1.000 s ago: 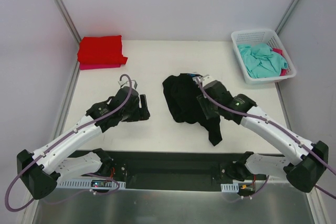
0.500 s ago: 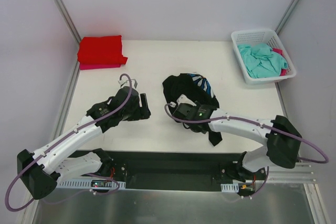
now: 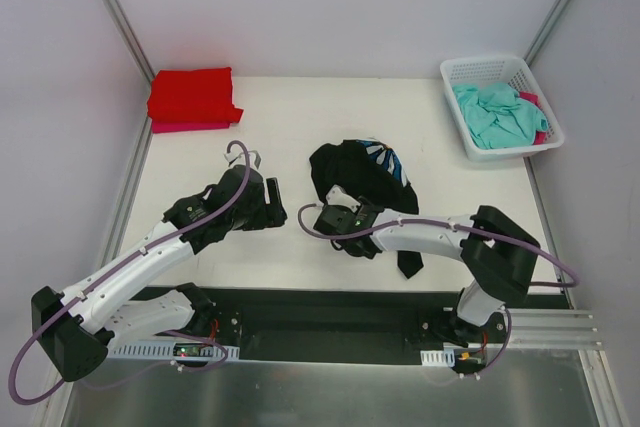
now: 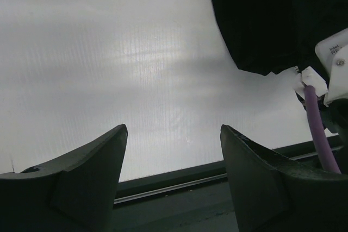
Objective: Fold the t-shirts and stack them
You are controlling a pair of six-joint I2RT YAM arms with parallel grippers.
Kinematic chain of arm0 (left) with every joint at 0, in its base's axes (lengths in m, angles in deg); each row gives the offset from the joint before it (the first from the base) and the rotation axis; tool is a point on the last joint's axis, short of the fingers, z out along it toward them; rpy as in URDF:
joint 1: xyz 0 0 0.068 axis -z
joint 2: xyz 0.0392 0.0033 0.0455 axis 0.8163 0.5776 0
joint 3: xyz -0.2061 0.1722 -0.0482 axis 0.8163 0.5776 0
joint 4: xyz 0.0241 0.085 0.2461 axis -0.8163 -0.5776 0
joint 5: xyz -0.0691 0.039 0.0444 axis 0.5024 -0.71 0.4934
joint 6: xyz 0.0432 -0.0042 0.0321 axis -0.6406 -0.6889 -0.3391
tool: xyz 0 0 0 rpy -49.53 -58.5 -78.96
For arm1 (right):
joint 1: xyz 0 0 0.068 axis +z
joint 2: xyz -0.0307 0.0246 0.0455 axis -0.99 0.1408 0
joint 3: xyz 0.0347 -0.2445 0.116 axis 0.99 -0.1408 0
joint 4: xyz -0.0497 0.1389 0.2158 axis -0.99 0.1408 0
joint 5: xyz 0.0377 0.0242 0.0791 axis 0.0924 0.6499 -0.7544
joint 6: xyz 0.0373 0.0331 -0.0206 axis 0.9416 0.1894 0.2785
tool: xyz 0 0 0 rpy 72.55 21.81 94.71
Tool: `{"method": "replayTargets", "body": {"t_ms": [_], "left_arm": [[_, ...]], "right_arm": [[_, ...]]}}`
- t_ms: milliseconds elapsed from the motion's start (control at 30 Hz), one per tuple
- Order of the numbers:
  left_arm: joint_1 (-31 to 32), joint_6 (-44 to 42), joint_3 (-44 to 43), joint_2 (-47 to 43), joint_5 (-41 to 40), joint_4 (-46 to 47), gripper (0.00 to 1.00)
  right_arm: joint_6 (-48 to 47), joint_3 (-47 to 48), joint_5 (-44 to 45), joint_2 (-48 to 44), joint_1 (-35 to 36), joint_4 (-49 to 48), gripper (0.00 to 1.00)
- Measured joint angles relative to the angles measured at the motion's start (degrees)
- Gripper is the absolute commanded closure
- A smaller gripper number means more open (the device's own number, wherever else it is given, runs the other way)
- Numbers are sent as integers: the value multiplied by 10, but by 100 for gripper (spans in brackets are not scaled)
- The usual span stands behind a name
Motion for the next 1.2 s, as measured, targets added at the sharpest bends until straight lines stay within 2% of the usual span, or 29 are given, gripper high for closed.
{"method": "replayTargets", "body": {"t_ms": [267, 467, 567, 633, 667, 733, 1033, 1200], "left_arm": [[0, 0, 0, -2, 0, 0, 30], [0, 0, 0, -2, 0, 0, 30], [0, 0, 0, -2, 0, 0, 30], [0, 0, 0, -2, 0, 0, 30], [0, 0, 0, -2, 0, 0, 30], [0, 0, 0, -2, 0, 0, 30], [0, 0, 0, -2, -1, 0, 30], [0, 0, 0, 12, -9, 0, 30]], "right_arm": [[-24, 3, 3, 37, -29, -28, 56], [-45, 20, 3, 45, -51, -40, 62], [-54, 33, 2, 48, -59, -45, 69], [-58, 40, 0, 54, -66, -49, 78], [-60, 42, -1, 56, -69, -51, 87], [-63, 43, -5, 60, -73, -52, 98], [-44, 59, -12, 59, -78, -17, 99], [-8, 118, -30, -11, -83, 63, 99]]}}
